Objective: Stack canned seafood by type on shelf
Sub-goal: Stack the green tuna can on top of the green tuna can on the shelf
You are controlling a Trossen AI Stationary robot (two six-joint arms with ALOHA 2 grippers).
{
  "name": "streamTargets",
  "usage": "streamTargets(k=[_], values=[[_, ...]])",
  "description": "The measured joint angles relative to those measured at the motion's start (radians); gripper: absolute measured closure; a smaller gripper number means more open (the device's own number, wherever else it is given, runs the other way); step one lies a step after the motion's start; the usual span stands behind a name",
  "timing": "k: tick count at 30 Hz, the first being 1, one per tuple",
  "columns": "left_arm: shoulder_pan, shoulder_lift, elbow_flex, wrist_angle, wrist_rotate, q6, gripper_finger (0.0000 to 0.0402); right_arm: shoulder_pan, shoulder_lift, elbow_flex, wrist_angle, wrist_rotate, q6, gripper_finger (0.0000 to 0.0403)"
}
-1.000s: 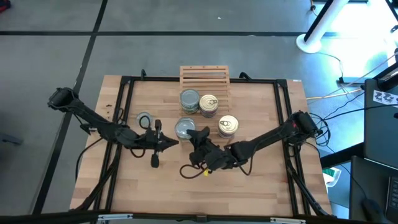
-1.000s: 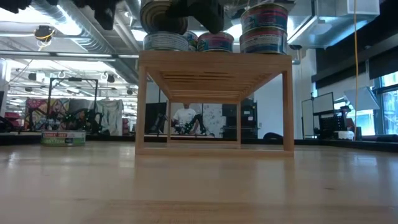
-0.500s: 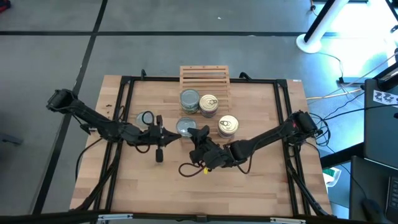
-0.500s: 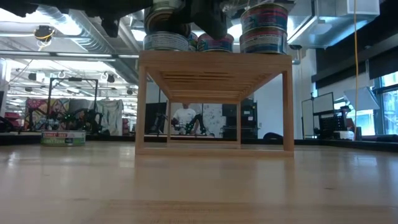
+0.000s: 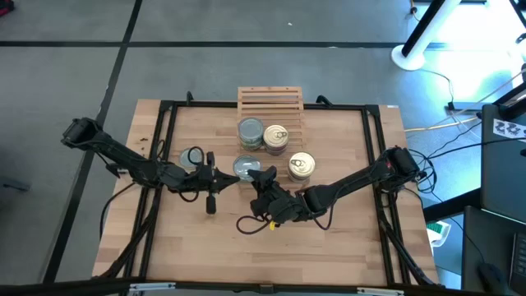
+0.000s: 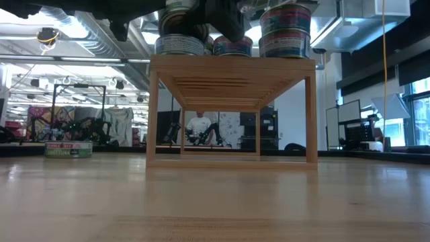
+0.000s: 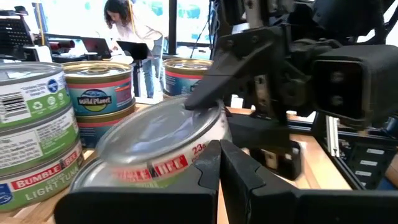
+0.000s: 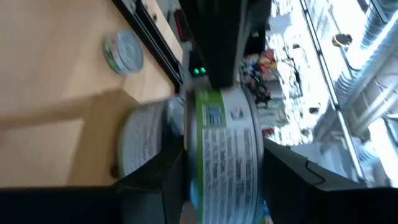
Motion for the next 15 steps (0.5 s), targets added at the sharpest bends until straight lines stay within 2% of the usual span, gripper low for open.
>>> streamTargets(k=[8, 15], values=[[0.0, 0.0, 0.0, 0.0, -0.002, 0.0, 0.0396, 0.001, 0.0, 0.0, 0.003, -0.035, 0.001, 0.0194], [0.0, 0.0, 0.0, 0.001, -0.002, 0.0, 0.0396, 0.0, 0.0, 0.0, 0.0, -0.035, 0.002, 0.0187]])
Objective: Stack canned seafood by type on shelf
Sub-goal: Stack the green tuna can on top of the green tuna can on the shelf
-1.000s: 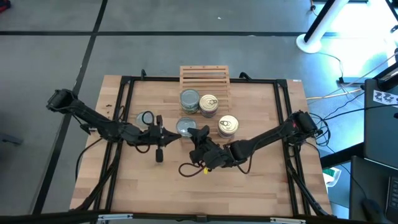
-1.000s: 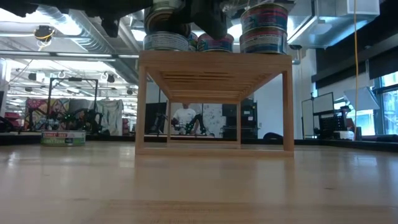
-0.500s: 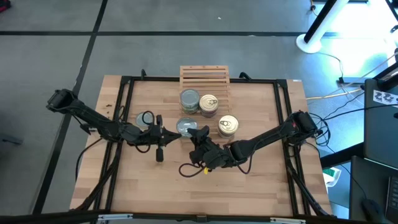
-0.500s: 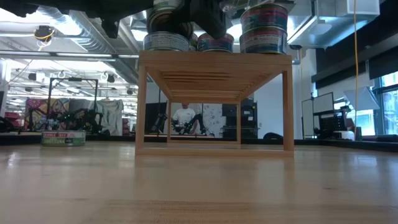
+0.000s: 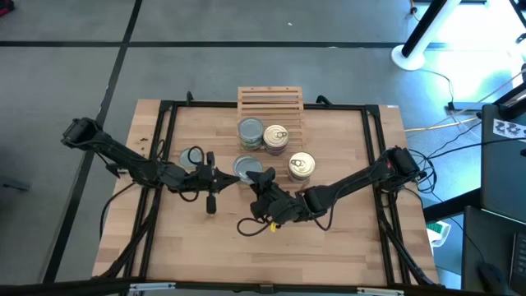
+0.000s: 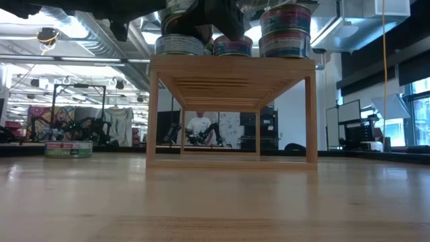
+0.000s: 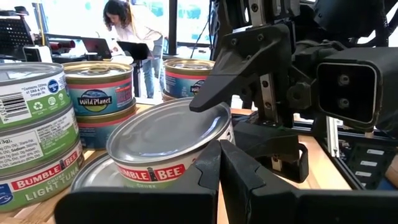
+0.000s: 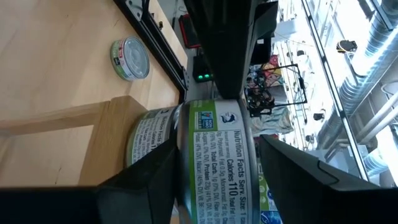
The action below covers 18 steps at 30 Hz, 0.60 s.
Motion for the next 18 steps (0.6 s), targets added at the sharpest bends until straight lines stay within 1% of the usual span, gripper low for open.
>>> streamTargets(k=[4, 10, 14, 18], values=[[-0.011, 0.0, 0.0, 0.009, 0.001, -0.005, 0.0396, 0.0, 0.0, 0.0, 0.0, -0.01, 0.0, 0.0187], [-0.042, 0.003, 0.0, 0.011, 0.012, -0.053, 0.0396, 0.0, 0.0, 0.0, 0.0, -0.01, 0.0, 0.0187], [-0.055, 0.045, 0.005, 0.06, 0.012, -0.058, 0.0396, 0.0, 0.0, 0.0, 0.0, -0.01, 0.0, 0.0187], [-0.054, 0.102, 0.045, 0.061, 0.013, -0.04, 0.0396, 0.0, 0.0, 0.0, 0.0, -0.009, 0.0, 0.0187]])
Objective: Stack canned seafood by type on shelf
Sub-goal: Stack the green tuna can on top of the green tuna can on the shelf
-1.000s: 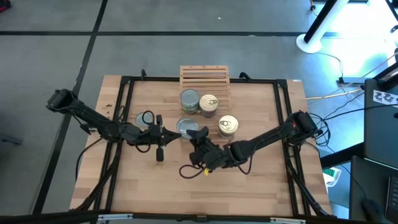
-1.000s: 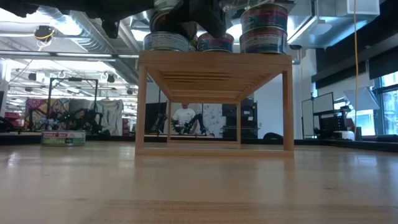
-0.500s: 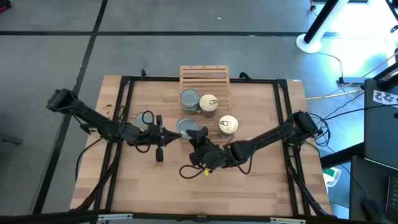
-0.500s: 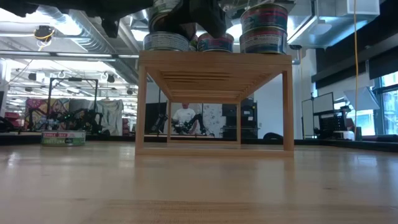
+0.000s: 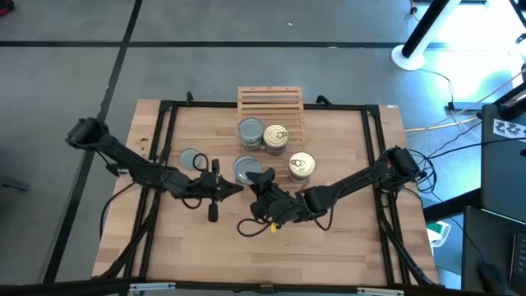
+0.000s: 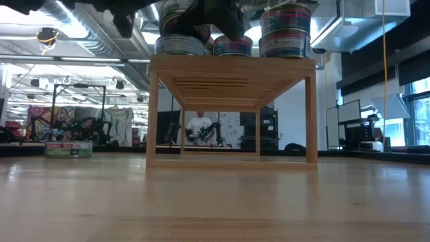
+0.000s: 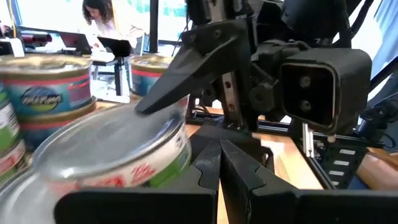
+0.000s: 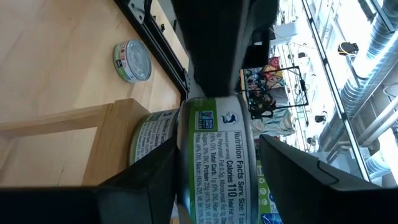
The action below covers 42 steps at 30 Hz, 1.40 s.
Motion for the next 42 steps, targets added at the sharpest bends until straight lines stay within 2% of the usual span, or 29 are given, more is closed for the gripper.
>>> streamTargets(k=[6, 29, 37, 42], values=[[0.008, 0.05, 0.054, 0.0, -0.008, 0.038, 0.0396, 0.0, 0.0, 0.0, 0.0, 0.0, 0.0, 0.0187], [0.047, 0.053, 0.055, -0.05, -0.135, 0.012, 0.0396, 0.004, 0.0, 0.0, 0.001, 0.001, 0.0, 0.0187], [0.047, 0.052, 0.054, -0.072, -0.144, 0.004, 0.0396, 0.052, 0.0, 0.0, 0.0, 0.004, 0.0, 0.0187], [0.043, 0.052, 0.054, -0.067, -0.144, 0.008, 0.0396, 0.088, 0.0, 0.0, 0.0, 0.054, 0.0, 0.0187]])
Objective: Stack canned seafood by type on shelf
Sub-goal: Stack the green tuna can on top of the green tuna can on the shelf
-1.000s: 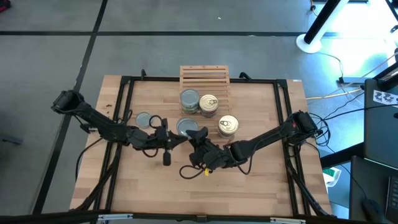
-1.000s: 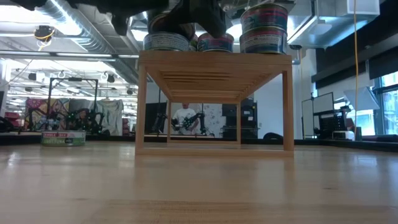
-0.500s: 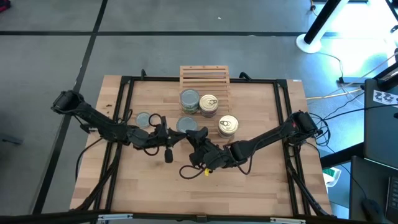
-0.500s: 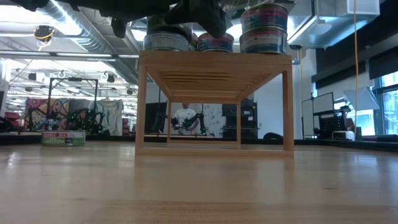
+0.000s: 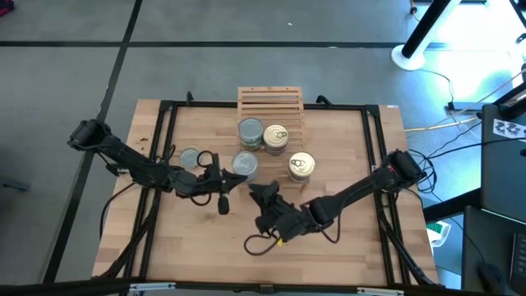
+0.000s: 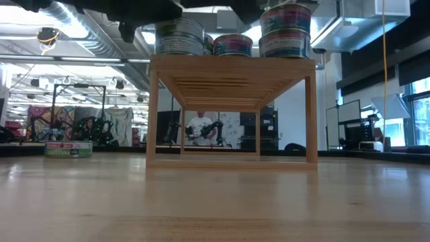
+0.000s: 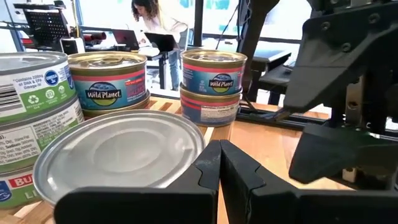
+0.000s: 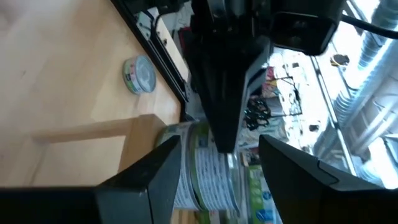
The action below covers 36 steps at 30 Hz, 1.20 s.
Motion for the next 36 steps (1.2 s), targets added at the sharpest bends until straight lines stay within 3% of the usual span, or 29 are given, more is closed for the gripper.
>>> streamTargets(k=[6, 16, 20, 24, 29, 36], values=[[-0.025, -0.025, 0.0, 0.006, 0.0, 0.059, 0.0396, 0.047, 0.0, 0.0, 0.0, 0.107, 0.006, 0.0187], [-0.092, -0.144, 0.0, -0.008, 0.0, 0.25, 0.0396, 0.133, -0.015, 0.0, -0.002, 0.142, 0.064, 0.0187], [-0.115, -0.177, 0.0, -0.087, 0.001, 0.31, 0.0396, 0.161, -0.016, 0.0, -0.004, 0.147, 0.111, 0.0187], [-0.132, -0.228, 0.0, -0.282, 0.001, 0.349, 0.0396, 0.186, -0.016, 0.0, -0.046, 0.209, 0.189, 0.0187], [-0.149, -0.302, 0.0, -0.615, -0.037, 0.176, 0.0396, 0.205, -0.016, 0.0, -0.221, 0.229, 0.385, 0.0187], [-0.148, -0.353, 0.0, -0.995, -0.057, -0.162, 0.0396, 0.193, -0.016, 0.0, -0.457, -0.015, 0.745, 0.0187]])
